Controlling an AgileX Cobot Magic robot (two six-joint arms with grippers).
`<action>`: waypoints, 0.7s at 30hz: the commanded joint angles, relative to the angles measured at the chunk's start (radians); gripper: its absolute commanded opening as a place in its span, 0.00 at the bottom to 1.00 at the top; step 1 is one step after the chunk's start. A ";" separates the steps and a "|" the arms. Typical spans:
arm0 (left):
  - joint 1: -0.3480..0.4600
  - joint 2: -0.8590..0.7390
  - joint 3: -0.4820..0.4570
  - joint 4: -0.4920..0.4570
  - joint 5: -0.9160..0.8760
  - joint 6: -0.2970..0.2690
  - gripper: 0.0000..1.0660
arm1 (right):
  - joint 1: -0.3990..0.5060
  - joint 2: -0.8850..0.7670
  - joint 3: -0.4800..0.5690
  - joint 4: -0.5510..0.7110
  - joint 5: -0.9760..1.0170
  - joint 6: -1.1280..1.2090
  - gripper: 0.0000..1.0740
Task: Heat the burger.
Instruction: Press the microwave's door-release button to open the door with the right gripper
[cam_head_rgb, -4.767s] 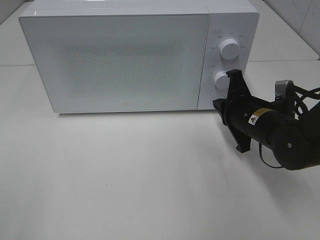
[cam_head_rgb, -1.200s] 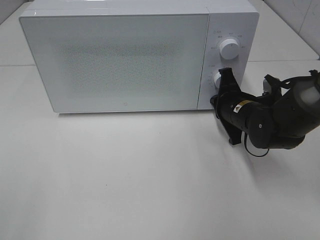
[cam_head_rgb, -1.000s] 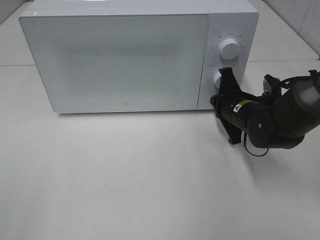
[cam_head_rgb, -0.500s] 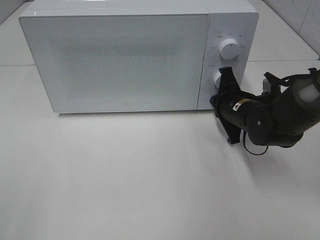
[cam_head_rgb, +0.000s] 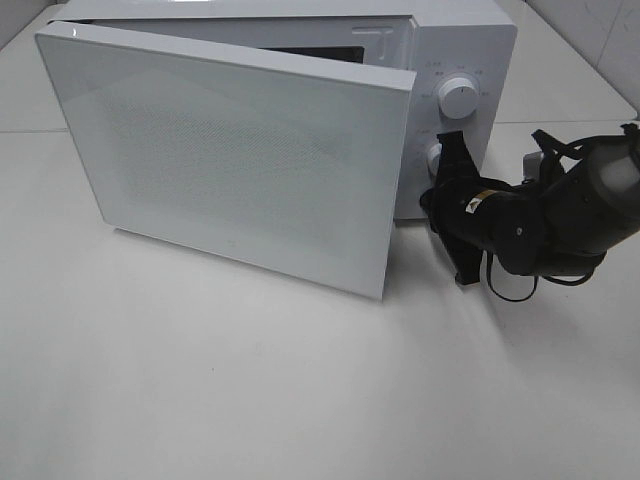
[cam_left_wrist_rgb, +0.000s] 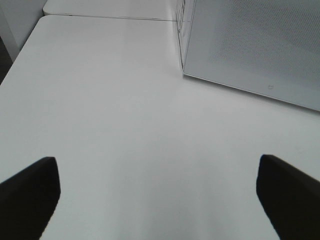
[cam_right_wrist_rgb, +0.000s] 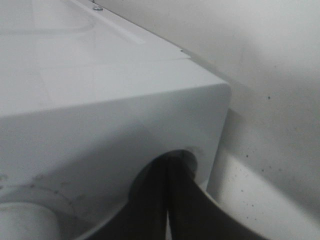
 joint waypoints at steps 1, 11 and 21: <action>-0.006 -0.015 0.000 0.004 -0.014 -0.002 0.95 | -0.037 -0.020 -0.095 -0.025 -0.264 0.012 0.00; -0.006 -0.015 0.000 0.004 -0.014 -0.002 0.95 | -0.034 -0.024 -0.095 -0.033 -0.203 0.039 0.00; -0.006 -0.015 0.000 0.004 -0.014 -0.002 0.95 | -0.034 -0.035 -0.095 -0.056 -0.134 0.078 0.00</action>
